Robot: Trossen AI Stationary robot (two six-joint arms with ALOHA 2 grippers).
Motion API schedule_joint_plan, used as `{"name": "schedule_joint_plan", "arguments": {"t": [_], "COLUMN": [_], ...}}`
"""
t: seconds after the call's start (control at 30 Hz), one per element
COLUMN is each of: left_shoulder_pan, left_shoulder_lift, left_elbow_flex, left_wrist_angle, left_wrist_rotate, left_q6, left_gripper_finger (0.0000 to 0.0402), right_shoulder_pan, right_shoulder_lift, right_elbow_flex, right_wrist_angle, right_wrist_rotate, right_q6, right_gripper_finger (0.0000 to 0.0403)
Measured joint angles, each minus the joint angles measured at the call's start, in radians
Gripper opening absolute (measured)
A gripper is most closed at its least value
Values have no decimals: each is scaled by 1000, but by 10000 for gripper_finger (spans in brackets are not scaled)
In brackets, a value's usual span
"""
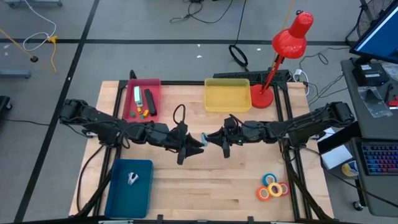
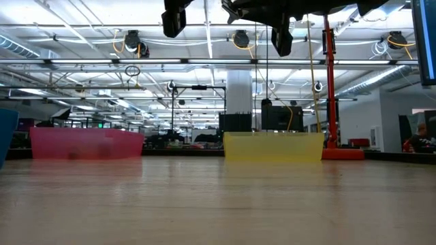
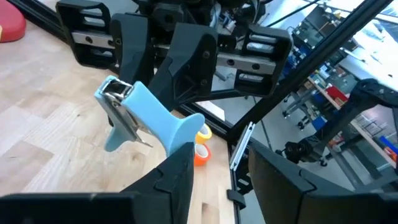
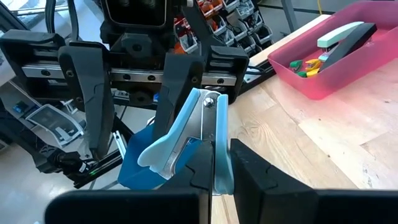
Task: Pick and place Stapler, Stapler remover, tape
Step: Put the blue staple remover into the blue bin
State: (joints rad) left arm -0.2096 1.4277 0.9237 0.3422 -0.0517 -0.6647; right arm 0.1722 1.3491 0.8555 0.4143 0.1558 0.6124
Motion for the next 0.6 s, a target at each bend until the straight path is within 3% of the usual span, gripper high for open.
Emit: {"name": "schedule_joint_plan", "arguments": {"t": [0.13,0.33,0.6], "left_shoulder_pan": [-4,-37,-29], "left_shoulder_lift": [0,1,2], "left_elbow_flex": [0,0,-1], "left_wrist_angle": [-7,-45,-60], "left_wrist_rotate": [16,138,45], "left_q6": [-13,-72,-78], "left_gripper_finger": [138,123,124], "right_shoulder_pan": [0,-3,-2], "right_shoulder_lift": [0,-1,-1], "right_elbow_flex": [0,0,0], "right_wrist_angle": [-6,13,27], "right_wrist_rotate": [0,-1,-30], "right_q6": [2,3,18], "right_gripper_finger": [21,21,21]}}
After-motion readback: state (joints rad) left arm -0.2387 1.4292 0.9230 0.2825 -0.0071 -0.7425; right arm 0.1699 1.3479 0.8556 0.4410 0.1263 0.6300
